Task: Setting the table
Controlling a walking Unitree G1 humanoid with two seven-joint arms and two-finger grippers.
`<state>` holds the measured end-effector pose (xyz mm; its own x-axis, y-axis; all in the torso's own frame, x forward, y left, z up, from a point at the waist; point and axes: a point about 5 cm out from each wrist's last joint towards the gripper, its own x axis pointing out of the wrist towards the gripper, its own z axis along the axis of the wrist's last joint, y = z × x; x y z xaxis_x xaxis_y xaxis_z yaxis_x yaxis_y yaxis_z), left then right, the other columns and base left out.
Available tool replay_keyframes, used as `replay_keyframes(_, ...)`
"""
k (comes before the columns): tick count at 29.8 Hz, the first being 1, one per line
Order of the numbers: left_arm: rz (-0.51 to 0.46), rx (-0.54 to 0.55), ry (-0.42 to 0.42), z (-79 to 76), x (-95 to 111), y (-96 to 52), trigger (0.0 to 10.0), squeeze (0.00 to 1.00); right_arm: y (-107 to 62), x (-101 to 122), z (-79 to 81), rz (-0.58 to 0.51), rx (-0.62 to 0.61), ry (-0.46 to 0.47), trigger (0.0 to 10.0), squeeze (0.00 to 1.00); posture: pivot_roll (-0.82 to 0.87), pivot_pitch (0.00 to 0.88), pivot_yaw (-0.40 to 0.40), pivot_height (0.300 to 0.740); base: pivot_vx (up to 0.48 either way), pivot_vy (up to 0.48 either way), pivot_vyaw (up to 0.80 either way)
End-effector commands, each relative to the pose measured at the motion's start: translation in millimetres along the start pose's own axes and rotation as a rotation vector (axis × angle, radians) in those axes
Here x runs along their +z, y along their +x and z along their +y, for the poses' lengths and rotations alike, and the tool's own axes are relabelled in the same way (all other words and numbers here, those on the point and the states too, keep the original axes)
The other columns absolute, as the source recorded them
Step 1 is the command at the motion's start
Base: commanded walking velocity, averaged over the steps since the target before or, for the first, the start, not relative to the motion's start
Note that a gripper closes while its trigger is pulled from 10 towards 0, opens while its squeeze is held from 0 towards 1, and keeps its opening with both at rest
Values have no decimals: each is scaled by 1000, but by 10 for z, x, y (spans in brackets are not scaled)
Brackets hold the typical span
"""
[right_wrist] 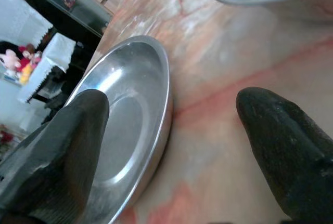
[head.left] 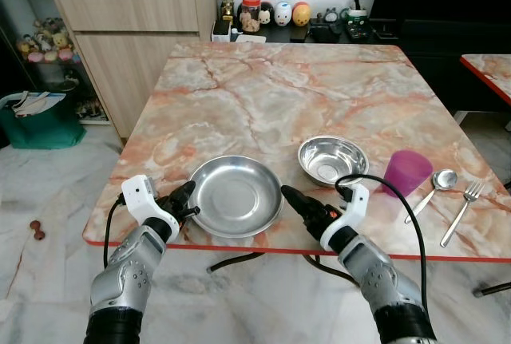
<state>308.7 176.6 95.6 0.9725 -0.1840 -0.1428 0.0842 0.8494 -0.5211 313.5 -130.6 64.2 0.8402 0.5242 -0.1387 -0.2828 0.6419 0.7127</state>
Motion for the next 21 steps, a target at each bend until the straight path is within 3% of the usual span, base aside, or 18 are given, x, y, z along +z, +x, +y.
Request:
replay_keyframes(1, 1, 5, 24, -13, 15, 16, 10000, 0, 24, 0, 12, 11, 5, -21, 10000, 0, -24, 0, -12, 732, 0, 0, 0)
replay_keyframes(6, -1, 0, 23, -38, 10, 21, 10000, 0, 173, -13, 45, 58, -6, -59, 10000, 0, -10, 0, -17, 732, 0, 0, 0)
replay_keyframes(11, -3, 1, 22, -43, 8, 21, 10000, 0, 213, 1, 48, 69, -21, -76, 10000, 0, -10, 0, -20, 732, 0, 0, 0)
replay_keyframes(16, -2, 0, 17, -57, -14, 22, 10000, 0, 328, 41, 124, 91, 2, -159, 10000, 0, -11, 0, -24, 732, 0, 0, 0)
replay_keyframes(21, -3, -2, 16, -65, -15, 28, 10000, 0, 346, 19, 80, 128, -61, -203, 10000, 0, -13, 0, -31, 732, 0, 0, 0)
